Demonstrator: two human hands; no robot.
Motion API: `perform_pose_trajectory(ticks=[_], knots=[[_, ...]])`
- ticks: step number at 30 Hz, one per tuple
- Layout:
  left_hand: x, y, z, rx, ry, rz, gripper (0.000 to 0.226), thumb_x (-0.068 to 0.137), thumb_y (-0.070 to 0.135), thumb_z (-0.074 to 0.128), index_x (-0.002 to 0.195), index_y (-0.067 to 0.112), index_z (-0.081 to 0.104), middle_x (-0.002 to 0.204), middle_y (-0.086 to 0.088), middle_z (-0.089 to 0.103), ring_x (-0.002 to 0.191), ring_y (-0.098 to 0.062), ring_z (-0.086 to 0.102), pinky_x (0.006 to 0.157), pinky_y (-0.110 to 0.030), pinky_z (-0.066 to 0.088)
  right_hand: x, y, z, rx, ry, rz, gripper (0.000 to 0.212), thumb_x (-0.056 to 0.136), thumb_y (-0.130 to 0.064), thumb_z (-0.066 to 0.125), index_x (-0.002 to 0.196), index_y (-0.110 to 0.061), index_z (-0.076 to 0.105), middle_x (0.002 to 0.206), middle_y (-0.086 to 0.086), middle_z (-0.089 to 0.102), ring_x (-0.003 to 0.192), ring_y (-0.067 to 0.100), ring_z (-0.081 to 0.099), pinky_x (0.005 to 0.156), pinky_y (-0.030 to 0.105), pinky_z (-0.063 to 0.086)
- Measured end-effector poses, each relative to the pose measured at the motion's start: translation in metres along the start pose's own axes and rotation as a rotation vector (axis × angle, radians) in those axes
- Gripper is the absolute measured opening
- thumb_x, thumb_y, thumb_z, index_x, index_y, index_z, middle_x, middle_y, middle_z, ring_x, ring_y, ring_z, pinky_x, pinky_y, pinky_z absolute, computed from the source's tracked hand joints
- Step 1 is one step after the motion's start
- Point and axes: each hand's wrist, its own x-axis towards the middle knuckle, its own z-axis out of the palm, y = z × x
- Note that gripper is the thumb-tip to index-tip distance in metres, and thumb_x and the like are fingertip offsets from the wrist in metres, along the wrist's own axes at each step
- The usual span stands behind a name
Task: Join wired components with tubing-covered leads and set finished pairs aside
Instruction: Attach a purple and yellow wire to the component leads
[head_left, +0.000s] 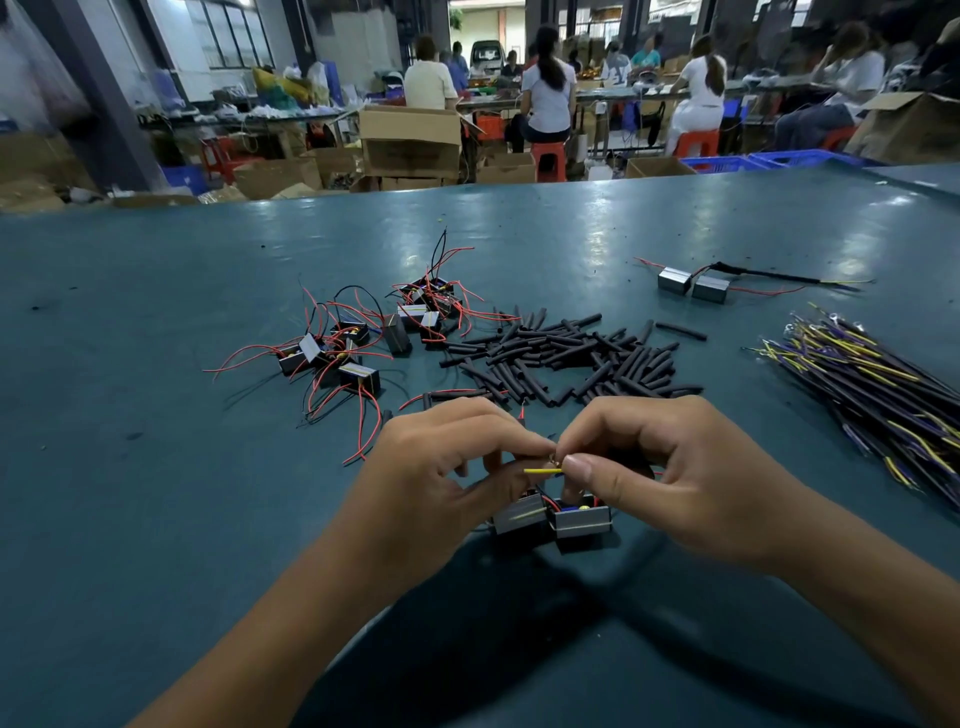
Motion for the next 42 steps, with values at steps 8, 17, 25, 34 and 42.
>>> perform_pose_trajectory(ticks=[8,17,25,34,42], knots=[[-0.002,0.004,0.001,0.064,-0.092,0.025,0.002,0.088,0.015,0.065,0.088,0.013,0.066,0.082,0.003,0.059,0.077,-0.015,0.056,0.062,-0.031,0.043,0.000,-0.001,-0.002,-0.029,-0.032,-0.027,0.005,0.093,-0.024,0.065,0.089,-0.023,0.068,0.076,-0.007,0.066,0.065,0.006,0.058,0.063,0.014,0.043],[-0.001,0.005,0.000,0.280,-0.076,0.171,0.004,0.088,0.006,0.068,0.084,0.007,0.069,0.085,0.001,0.060,0.075,-0.018,0.051,0.068,-0.028,0.044,0.000,-0.004,-0.006,-0.156,-0.059,-0.071,0.006,0.093,-0.026,0.069,0.090,-0.021,0.070,0.078,-0.010,0.069,0.073,0.011,0.066,0.067,0.016,0.047],[-0.002,0.001,-0.008,0.122,-0.220,0.119,0.013,0.098,0.017,0.062,0.091,0.009,0.070,0.089,0.003,0.058,0.075,-0.013,0.054,0.066,-0.023,0.044,0.000,-0.006,-0.005,-0.174,-0.094,-0.024,0.012,0.092,-0.033,0.069,0.087,-0.022,0.070,0.076,-0.008,0.070,0.073,0.013,0.066,0.068,0.027,0.050],[-0.002,0.003,-0.007,0.268,-0.310,0.052,0.004,0.089,0.013,0.068,0.090,0.016,0.068,0.089,0.005,0.055,0.075,-0.015,0.053,0.062,-0.035,0.047,-0.001,-0.011,0.009,-0.560,-0.123,-0.093,0.007,0.090,-0.028,0.070,0.091,-0.022,0.066,0.078,-0.013,0.062,0.074,0.013,0.056,0.068,0.036,0.049],[-0.001,0.018,-0.005,0.647,-0.171,0.151,0.016,0.095,0.020,0.060,0.081,0.017,0.067,0.078,0.000,0.057,0.069,-0.025,0.057,0.047,-0.040,0.046,0.001,-0.010,0.011,-0.576,-0.056,0.027,0.012,0.097,-0.028,0.059,0.095,-0.018,0.067,0.084,-0.008,0.063,0.076,0.010,0.054,0.072,0.025,0.042]])
